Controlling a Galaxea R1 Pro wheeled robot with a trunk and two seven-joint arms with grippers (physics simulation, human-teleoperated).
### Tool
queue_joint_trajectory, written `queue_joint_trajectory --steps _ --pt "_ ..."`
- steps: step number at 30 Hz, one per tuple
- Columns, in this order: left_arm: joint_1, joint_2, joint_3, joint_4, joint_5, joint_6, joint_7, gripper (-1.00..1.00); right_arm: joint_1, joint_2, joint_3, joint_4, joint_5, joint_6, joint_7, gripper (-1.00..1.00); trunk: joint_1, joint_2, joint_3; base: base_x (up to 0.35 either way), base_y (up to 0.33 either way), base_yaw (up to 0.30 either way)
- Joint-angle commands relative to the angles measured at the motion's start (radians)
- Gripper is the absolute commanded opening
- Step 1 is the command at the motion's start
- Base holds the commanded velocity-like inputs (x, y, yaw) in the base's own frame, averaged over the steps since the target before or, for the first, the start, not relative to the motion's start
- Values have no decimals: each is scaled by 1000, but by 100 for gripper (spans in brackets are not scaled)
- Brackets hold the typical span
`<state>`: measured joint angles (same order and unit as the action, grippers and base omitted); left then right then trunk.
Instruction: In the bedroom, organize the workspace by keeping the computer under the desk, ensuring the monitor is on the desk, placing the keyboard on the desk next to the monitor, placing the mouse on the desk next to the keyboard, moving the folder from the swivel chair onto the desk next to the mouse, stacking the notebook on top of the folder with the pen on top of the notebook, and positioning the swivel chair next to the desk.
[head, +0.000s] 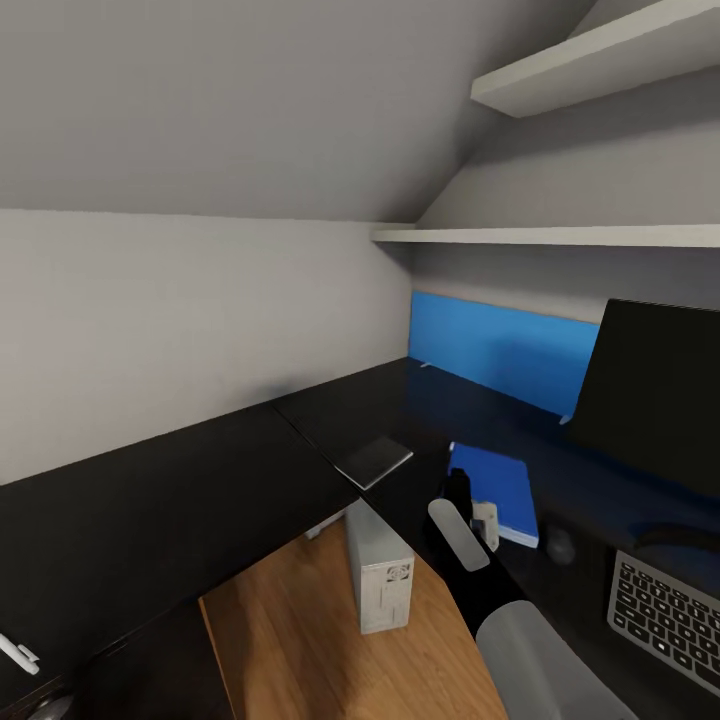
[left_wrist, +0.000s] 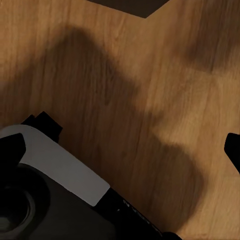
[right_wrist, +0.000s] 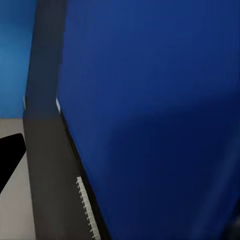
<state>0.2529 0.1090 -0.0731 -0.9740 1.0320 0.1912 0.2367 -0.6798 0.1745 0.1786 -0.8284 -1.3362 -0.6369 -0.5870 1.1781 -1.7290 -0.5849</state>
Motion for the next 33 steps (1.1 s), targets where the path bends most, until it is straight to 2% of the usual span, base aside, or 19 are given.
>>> queue_joint_trajectory --steps 1,6,14,29,33 --pt "0 1 -3 8 8 0 8 100 -1 0 2 0 -2 -3 -4 100 0 -1 -1 -34 0 0" --pt "0 1 -2 39 10 0 7 100 -1 0 3 2 -1 -3 -3 100 0 -1 -1 -222 0 0" --pt "0 1 -1 44 11 1 7 100 -1 0 5 4 1 -4 -3 100 0 -1 -1 -273 0 0" --pt "0 1 1 44 11 1 7 100 -1 0 12 5 2 -4 -2 100 0 -1 -1 -31 0 0" --pt "0 1 1 44 11 1 7 100 0 0 28 -1 3 -5 -3 100 0 -1 -1 -1 0 0"
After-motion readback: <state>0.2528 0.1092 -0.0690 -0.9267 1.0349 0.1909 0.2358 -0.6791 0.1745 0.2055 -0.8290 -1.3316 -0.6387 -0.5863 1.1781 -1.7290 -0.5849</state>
